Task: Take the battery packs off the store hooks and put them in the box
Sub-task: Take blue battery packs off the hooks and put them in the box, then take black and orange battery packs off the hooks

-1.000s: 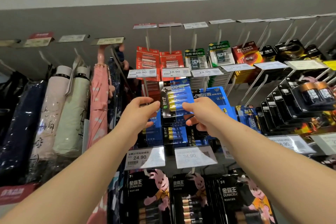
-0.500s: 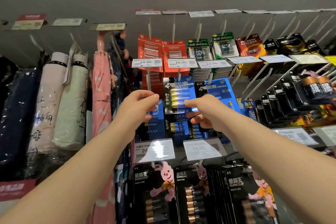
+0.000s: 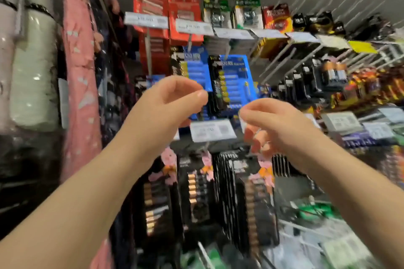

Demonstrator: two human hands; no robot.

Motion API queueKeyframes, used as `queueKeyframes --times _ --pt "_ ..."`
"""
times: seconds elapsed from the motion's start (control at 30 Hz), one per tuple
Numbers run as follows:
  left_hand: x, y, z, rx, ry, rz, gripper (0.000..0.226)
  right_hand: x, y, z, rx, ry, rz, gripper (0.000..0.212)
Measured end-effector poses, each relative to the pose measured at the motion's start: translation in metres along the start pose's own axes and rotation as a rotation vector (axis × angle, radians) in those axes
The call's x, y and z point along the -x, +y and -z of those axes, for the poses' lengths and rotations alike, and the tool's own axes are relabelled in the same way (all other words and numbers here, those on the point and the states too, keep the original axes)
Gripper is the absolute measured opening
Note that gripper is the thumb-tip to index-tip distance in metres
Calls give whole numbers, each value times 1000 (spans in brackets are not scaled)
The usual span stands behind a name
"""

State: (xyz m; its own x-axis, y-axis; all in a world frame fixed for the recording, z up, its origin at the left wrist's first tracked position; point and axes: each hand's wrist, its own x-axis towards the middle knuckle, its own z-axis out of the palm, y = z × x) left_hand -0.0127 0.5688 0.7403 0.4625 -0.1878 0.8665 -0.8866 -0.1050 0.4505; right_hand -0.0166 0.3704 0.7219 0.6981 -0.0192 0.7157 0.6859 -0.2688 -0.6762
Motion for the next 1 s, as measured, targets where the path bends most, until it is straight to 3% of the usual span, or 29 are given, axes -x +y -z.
queueKeyframes --times 0.17,0.3,0.5,0.63,0.73,0.93,1.0 --pt "79 -9 -70 44 -136 95 15 100 43 31 63 -57 -113 7" --pt "141 -17 -149 39 -290 230 15 188 78 87 71 -66 -320 12" --pt "241 -8 -280 249 -422 474 14 319 111 194 79 -45 -662 12" --pt "312 -5 -360 327 -532 631 33 400 127 255 146 -20 -799 10" --pt "358 -4 -403 370 -578 732 8 442 144 287 186 3 -870 8" --pt "420 -26 -463 449 -639 989 18 498 192 320 185 67 -996 5" --pt "435 -41 -480 463 -638 1040 11 506 212 323 138 65 -1063 8"
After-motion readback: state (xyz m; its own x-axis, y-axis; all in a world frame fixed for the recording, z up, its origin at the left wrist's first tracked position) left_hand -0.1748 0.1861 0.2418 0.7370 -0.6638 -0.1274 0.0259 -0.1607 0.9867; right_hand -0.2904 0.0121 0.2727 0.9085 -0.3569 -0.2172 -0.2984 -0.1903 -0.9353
